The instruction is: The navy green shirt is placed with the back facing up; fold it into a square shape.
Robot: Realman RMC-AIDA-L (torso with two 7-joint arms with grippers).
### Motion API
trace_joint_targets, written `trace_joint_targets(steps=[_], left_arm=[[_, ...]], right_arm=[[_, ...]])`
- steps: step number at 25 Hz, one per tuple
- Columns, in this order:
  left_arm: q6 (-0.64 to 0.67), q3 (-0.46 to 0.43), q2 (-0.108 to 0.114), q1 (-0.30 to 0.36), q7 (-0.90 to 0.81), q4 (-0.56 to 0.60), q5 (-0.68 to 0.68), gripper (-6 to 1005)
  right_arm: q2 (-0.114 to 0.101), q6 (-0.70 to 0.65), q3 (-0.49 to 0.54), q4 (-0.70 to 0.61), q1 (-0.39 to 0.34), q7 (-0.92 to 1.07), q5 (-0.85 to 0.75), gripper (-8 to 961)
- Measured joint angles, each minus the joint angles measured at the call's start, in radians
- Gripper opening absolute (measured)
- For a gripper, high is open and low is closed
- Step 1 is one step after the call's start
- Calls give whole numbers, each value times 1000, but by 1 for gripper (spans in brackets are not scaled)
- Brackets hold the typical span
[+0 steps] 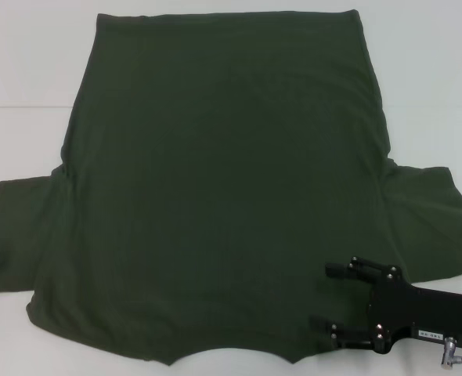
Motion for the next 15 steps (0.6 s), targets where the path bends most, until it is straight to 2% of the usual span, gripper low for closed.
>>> trace_joint_targets(steps=[15], left_arm=[[-35,3,2,-7,5,-50,0,844]], right_arm=[[2,3,-2,2,3,0,0,898]])
